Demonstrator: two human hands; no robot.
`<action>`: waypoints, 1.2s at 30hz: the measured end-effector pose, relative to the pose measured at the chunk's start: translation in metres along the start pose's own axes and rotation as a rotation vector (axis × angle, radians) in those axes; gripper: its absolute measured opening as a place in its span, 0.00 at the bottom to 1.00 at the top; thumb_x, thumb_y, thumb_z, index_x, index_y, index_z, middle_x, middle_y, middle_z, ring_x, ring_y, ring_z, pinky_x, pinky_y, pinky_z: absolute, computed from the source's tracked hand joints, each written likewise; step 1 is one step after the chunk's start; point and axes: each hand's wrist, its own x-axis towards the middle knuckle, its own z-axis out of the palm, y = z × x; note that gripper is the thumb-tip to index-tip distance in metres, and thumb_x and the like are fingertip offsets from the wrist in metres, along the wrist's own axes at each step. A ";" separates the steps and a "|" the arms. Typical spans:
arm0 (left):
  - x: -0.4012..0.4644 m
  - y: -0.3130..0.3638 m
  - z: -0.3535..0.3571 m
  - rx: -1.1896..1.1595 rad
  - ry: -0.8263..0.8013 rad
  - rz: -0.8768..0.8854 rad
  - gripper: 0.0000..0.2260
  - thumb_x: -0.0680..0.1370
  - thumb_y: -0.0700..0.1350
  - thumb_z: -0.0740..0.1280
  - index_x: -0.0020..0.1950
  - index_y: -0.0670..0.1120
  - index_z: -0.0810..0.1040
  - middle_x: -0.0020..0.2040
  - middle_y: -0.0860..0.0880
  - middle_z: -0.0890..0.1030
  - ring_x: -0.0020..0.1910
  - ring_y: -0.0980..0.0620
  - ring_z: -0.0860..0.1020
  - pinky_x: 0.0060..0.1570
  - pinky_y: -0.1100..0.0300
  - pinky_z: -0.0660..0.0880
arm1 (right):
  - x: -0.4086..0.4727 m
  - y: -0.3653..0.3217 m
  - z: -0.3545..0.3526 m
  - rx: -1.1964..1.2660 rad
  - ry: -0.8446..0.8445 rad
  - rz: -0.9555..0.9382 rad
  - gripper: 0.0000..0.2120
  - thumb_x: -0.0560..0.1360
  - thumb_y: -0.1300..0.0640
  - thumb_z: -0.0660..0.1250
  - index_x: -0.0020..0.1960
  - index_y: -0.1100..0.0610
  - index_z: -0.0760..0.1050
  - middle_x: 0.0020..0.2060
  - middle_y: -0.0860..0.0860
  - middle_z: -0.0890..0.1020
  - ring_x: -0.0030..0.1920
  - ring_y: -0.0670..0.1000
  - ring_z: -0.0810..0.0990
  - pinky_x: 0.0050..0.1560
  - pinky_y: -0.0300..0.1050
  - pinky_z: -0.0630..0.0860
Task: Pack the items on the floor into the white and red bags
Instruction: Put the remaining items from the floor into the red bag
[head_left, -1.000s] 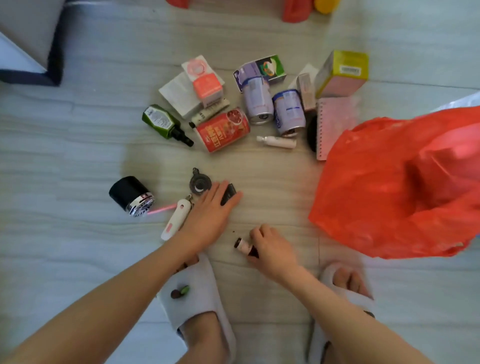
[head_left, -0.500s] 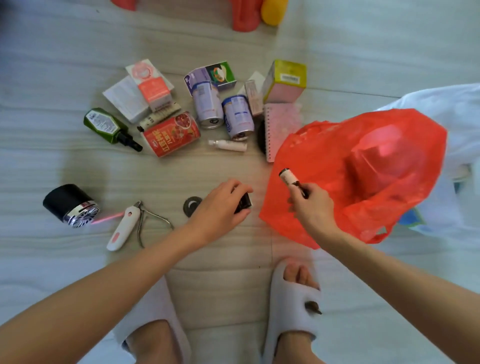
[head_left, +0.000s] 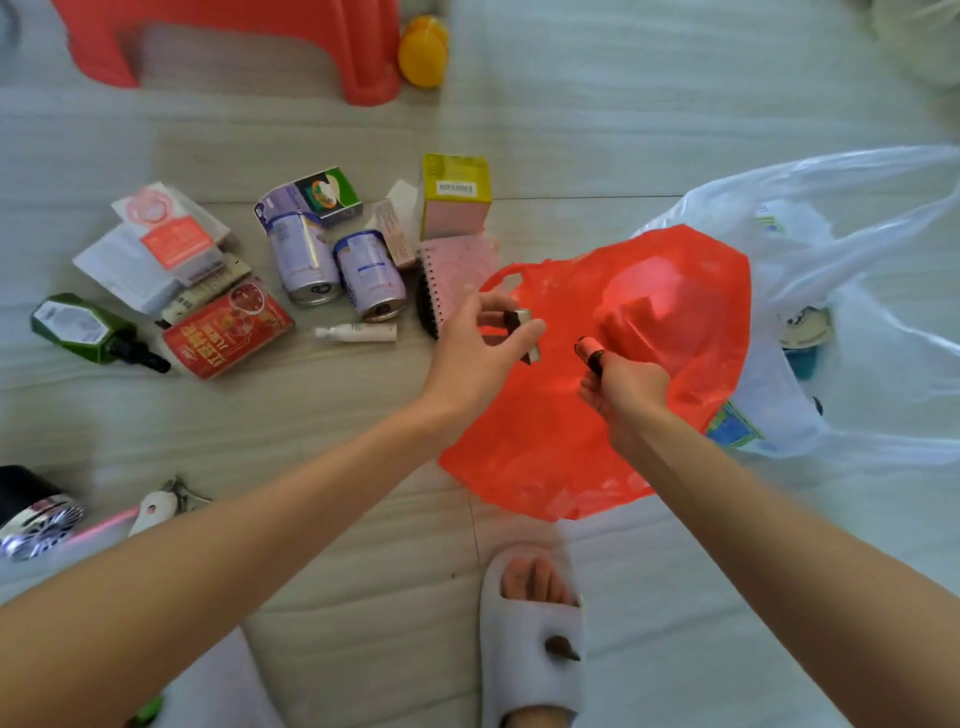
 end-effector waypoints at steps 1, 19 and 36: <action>0.002 0.000 0.003 -0.017 0.009 -0.029 0.09 0.73 0.45 0.71 0.49 0.49 0.74 0.46 0.52 0.77 0.51 0.45 0.79 0.56 0.44 0.75 | 0.002 0.000 0.000 -0.002 -0.003 0.005 0.06 0.72 0.60 0.69 0.39 0.60 0.74 0.29 0.53 0.73 0.26 0.48 0.72 0.37 0.44 0.77; 0.024 -0.002 0.040 0.208 -0.200 0.325 0.18 0.73 0.34 0.68 0.62 0.40 0.74 0.56 0.46 0.77 0.55 0.51 0.77 0.54 0.67 0.74 | 0.002 -0.010 -0.008 0.306 -0.083 0.042 0.16 0.81 0.58 0.51 0.60 0.66 0.71 0.57 0.63 0.76 0.50 0.55 0.75 0.52 0.46 0.74; -0.055 -0.097 -0.176 1.164 0.001 0.323 0.22 0.65 0.34 0.75 0.58 0.39 0.77 0.60 0.34 0.75 0.60 0.32 0.74 0.55 0.37 0.73 | -0.089 0.054 0.063 -0.766 -0.415 -1.100 0.15 0.73 0.52 0.61 0.55 0.60 0.73 0.48 0.56 0.77 0.48 0.57 0.77 0.50 0.52 0.74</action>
